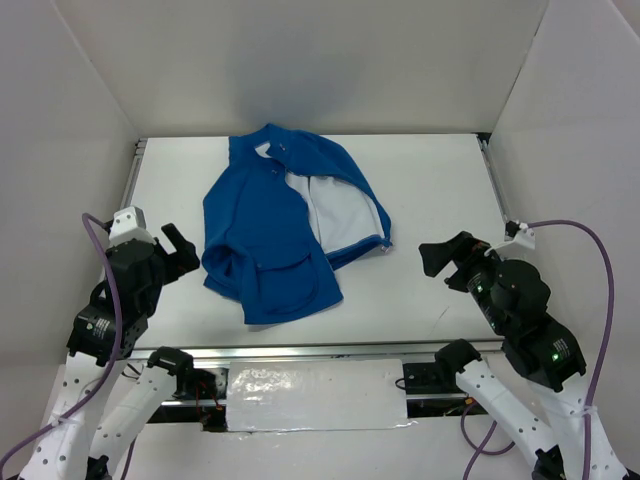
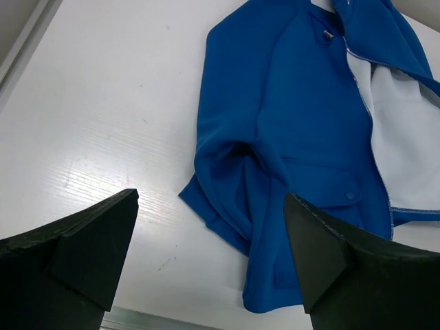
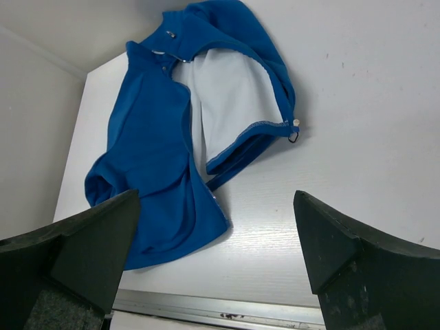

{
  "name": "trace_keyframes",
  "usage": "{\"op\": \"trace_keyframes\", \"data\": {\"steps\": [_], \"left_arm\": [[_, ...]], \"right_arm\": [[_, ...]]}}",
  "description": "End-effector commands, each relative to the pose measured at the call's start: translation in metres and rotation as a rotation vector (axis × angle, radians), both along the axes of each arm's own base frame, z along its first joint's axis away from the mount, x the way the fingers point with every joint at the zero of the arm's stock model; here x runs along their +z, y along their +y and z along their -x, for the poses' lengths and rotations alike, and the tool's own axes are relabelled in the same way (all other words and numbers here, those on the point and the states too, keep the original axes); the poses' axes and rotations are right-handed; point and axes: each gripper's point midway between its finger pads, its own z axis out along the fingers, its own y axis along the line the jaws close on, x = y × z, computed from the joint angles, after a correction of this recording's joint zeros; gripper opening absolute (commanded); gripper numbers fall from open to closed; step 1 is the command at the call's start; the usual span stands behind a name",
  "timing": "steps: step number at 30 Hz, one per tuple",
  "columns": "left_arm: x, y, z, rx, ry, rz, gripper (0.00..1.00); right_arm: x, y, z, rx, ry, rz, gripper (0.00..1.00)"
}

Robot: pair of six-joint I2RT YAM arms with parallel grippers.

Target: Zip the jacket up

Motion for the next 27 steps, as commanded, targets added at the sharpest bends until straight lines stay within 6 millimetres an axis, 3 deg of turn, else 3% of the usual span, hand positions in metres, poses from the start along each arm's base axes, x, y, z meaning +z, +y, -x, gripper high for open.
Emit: {"op": "trace_keyframes", "data": {"steps": [1,13,16,17,20,21,22,24,25,26,27], "left_arm": [[0.015,-0.002,-0.004,-0.006,-0.045,0.01,0.99],[0.01,-0.008,-0.008,-0.036,-0.027,0.015,0.99],[0.009,-0.013,-0.01,-0.061,-0.019,0.017,0.99],[0.007,-0.014,-0.011,-0.067,-0.012,0.014,0.99],[0.006,-0.016,-0.013,-0.074,-0.005,0.015,0.99],[0.005,-0.016,-0.013,-0.074,-0.002,0.015,0.99],[0.004,-0.016,-0.013,-0.075,-0.002,0.015,0.99],[0.004,-0.017,-0.013,-0.083,-0.002,0.016,0.99],[0.004,-0.018,-0.013,-0.088,-0.003,0.016,0.99],[0.004,-0.021,-0.014,-0.101,-0.006,0.018,0.99],[0.003,-0.022,-0.014,-0.108,-0.002,0.017,1.0]], "right_arm": [[0.006,-0.004,0.002,-0.019,-0.02,-0.007,1.0],[0.006,0.004,0.001,0.036,-0.043,0.012,1.0],[0.001,0.04,0.004,0.247,-0.047,0.023,1.0],[-0.003,0.063,0.012,0.383,-0.034,-0.004,1.0],[-0.028,0.109,0.01,0.611,0.048,-0.058,1.0],[-0.046,0.117,0.007,0.639,0.101,-0.068,1.0],[-0.047,0.126,-0.001,0.659,0.095,-0.091,1.0],[-0.075,0.143,-0.012,0.688,0.187,-0.098,0.99],[-0.074,0.15,-0.022,0.689,0.163,-0.109,0.98],[-0.091,0.158,-0.03,0.689,0.222,-0.1,0.97],[-0.089,0.165,-0.04,0.69,0.2,-0.099,0.96]]}}
